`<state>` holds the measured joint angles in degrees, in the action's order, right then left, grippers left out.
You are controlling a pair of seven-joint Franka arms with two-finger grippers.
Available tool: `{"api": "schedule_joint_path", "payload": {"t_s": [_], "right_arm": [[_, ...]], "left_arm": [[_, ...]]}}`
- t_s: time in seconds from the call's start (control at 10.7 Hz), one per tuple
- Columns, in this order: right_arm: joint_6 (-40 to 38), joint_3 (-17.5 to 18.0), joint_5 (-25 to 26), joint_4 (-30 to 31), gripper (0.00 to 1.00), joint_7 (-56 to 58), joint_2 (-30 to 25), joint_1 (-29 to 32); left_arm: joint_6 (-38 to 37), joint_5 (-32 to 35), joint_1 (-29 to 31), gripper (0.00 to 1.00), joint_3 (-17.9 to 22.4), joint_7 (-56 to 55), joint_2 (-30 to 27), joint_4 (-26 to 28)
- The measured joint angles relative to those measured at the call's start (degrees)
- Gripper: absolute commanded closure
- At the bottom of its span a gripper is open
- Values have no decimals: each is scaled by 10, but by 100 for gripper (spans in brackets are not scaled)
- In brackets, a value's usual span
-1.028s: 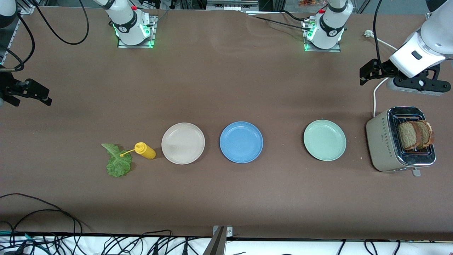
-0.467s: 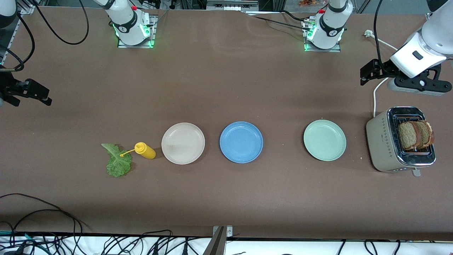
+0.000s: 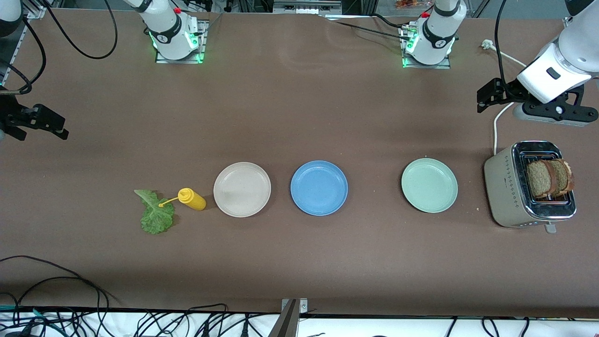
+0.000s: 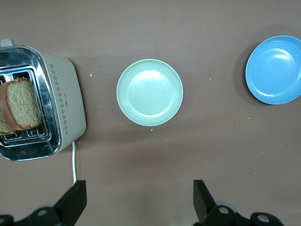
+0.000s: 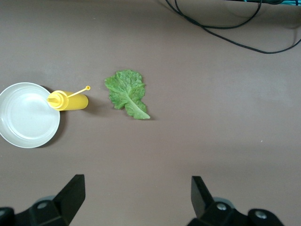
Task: Make sandwich in blue plate with both arms
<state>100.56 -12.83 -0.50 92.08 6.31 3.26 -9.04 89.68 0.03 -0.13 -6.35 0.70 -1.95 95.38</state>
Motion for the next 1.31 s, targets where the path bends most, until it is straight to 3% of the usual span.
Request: {"api": "schedule_joint_path", "payload": {"t_s": [1.31], "right_arm": [[0, 0, 0, 0, 0, 0, 0, 0]], "left_arm": [[-8, 0, 0, 0, 1, 0, 0, -3]]}}
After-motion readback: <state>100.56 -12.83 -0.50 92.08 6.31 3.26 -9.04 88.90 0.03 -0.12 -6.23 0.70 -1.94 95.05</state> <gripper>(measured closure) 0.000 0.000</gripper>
